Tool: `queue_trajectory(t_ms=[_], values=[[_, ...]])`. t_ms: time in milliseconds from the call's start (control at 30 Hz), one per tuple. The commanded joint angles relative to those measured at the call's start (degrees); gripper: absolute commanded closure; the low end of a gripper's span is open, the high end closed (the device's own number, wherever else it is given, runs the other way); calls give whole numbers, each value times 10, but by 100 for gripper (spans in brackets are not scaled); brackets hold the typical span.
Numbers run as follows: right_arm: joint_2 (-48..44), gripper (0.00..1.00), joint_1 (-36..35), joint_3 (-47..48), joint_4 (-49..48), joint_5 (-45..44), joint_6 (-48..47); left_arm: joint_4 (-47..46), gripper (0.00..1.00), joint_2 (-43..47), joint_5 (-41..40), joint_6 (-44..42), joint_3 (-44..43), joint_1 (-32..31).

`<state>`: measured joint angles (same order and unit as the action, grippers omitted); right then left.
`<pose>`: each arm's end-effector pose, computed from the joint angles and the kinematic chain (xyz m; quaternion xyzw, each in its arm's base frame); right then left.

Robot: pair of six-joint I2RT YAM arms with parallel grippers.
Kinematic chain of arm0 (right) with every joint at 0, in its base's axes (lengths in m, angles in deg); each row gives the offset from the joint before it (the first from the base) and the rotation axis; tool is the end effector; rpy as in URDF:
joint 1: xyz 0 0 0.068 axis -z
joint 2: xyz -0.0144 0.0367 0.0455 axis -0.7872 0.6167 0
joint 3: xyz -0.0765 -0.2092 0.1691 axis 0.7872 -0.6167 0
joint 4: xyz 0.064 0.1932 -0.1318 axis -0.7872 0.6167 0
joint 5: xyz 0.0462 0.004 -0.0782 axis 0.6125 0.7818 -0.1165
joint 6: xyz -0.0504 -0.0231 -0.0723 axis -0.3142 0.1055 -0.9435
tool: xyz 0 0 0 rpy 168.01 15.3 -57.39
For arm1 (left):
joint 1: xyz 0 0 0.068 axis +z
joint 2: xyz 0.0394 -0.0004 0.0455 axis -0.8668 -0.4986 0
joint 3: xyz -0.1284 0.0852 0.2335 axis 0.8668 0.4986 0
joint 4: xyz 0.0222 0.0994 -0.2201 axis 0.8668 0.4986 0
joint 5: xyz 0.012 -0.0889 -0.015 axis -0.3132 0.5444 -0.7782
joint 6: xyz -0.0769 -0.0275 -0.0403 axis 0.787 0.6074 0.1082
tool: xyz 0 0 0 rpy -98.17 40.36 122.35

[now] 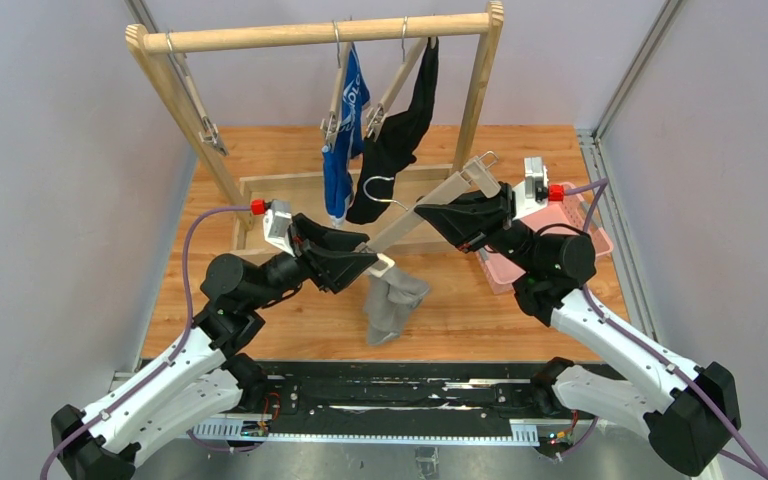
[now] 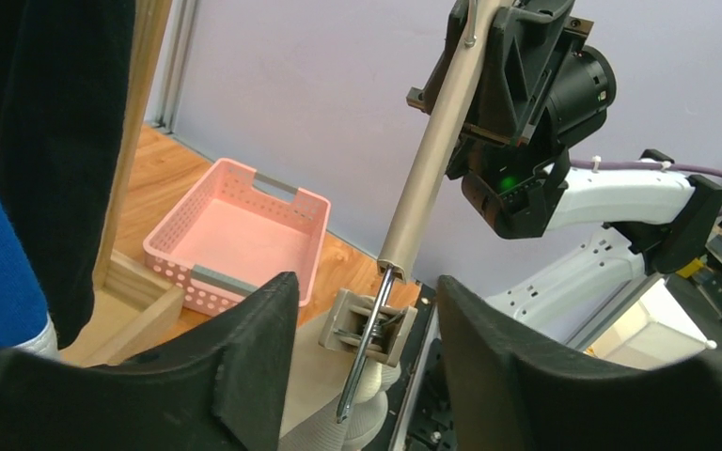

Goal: Remove the underwear clipped to the hanger

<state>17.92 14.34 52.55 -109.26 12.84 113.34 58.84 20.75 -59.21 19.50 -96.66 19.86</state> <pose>0.1334 0.1558 0.4456 -0.2418 0.3567 0.6379 0.6382 0.1185 -0.1383 0.3682 0.1962 0.5517 -0.5497 0.5958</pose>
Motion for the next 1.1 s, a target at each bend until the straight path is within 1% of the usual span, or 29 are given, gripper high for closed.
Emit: queue_trajectory(t_ms=[0, 100, 133, 200, 233, 267, 300, 400, 467, 567, 733, 933, 1067], values=[[-10, 99, 3, 24, -35, -1, 9, -25, 56, -5, 30, -1, 6, -4], [-8, 100, 2, 22, -37, -3, 8, -40, 89, -19, 50, 3, 1, -4], [-7, 100, 3, 23, -37, -2, 8, -42, 97, -24, 56, 2, -1, -4], [-6, 99, 2, 23, -34, 0, 8, -53, 100, -29, 67, 2, -2, -4], [-6, 99, 3, 23, -33, 1, 7, -58, 99, -30, 70, 4, -3, -4], [-7, 99, 3, 23, -30, 2, 7, -60, 95, -30, 70, 6, -4, -4], [-8, 99, 3, 22, -28, 3, 5, -60, 83, -29, 68, 8, -6, -4], [-10, 99, 3, 22, -22, 4, 2, -60, 64, -28, 68, 10, -15, -4], [-10, 99, 3, 23, -19, 4, 1, -60, 59, -26, 75, 8, -26, -4], [-9, 100, 2, 22, -15, 6, 1, -60, 55, -27, 82, 7, -37, -4], [-5, 99, 3, 23, -17, 9, 6, -63, 52, -36, 89, 1, -49, -4], [3, 99, 2, 29, -17, 17, 12, -70, 53, -65, 103, 6, -68, -4], [6, 99, -1, 31, -18, 19, 12, -70, 58, -80, 117, 3, -81, -4]])
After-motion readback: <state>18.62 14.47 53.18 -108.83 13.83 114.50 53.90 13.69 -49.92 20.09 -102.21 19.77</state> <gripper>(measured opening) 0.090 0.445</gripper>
